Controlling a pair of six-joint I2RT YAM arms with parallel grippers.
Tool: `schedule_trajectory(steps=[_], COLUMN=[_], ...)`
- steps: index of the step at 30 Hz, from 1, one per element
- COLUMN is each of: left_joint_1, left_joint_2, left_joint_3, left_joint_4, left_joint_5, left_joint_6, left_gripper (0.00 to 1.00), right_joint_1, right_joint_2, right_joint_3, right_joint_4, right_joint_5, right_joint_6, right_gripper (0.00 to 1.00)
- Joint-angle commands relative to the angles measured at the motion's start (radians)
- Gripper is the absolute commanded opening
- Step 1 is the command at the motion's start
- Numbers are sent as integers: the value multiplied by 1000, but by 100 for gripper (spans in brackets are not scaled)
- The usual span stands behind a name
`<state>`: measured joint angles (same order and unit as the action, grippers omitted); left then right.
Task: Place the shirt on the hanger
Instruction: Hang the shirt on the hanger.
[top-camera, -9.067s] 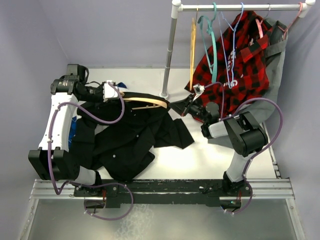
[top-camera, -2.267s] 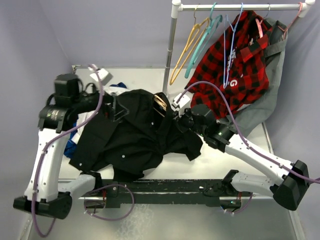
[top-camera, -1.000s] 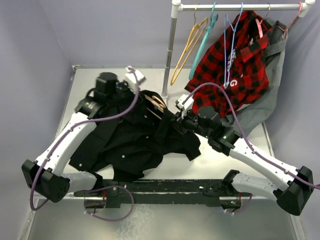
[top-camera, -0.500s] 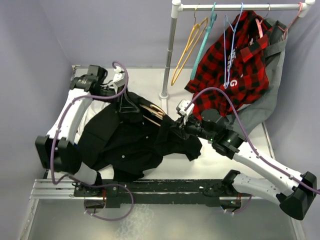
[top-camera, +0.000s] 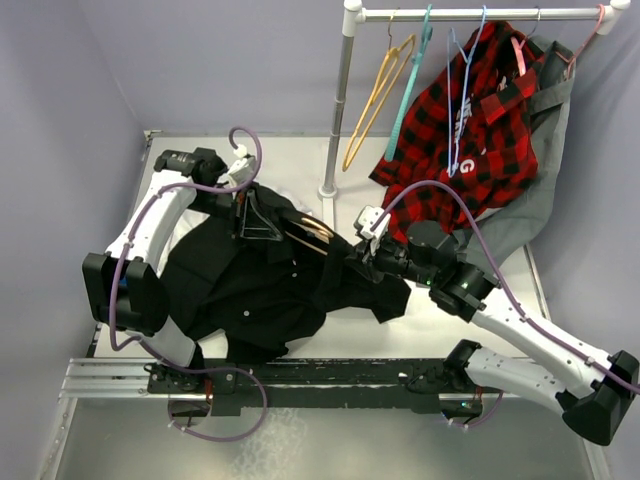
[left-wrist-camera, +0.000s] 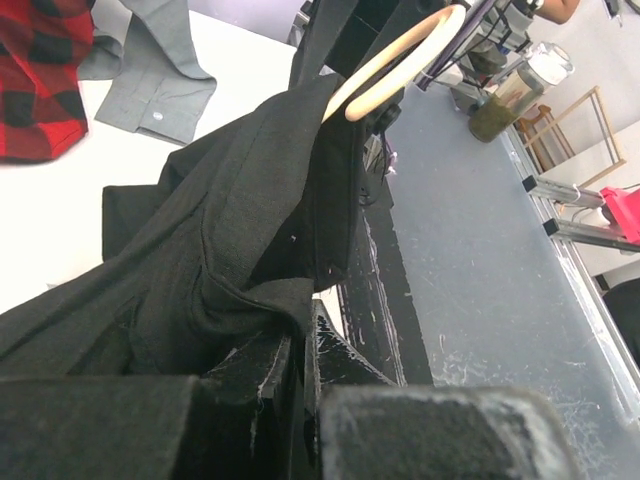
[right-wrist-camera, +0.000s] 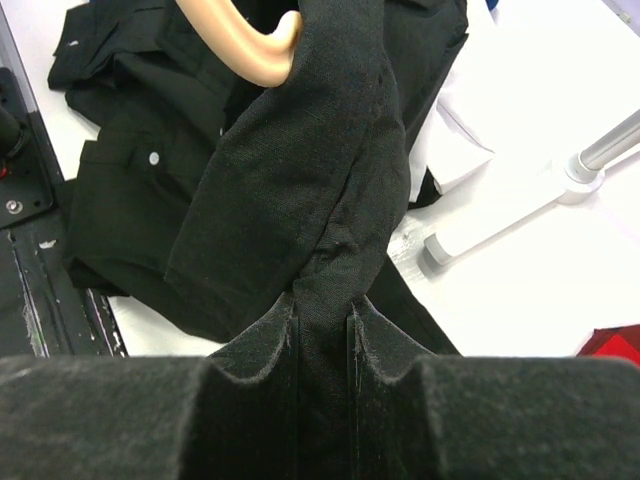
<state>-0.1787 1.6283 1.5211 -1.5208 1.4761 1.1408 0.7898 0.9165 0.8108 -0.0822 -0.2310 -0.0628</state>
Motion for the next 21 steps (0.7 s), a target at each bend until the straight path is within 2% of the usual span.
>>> schedule_trajectory(steps=[1,5,16,18,19,20,21], left_joint_1=[23,61,117,135,141,142,142], left_joint_2=[-27,-11,-5,12,17,15,6], left_joint_3=[59,70,86,98,105,110,115], left_joint_4=[-28,-28,-28,-28,-29,-29,-29], left_joint_5=[-3,-43,-164,-184,-197,-211,-218], left_joint_6=[45,23,44,51,57,63,72], left_gripper=[6,6,19,28,38,53,62], right_joint_1=[-6,-6,-5,-6,-6,-6,-6], right_joint_2=[-29,-51,-97,-103,-105,-105,-106], right_joint_3=[21,15,27,30,31,31,32], right_joint_4=[1,-8,-65,-75,-82,-86,-90], right_joint_5=[-13,-39,-81,-84,-87,-89,-88], right_joint_6=[-47,-71,-115,-124,-130,-135,-138], right_gripper=[0,0,0,0,0,0,0])
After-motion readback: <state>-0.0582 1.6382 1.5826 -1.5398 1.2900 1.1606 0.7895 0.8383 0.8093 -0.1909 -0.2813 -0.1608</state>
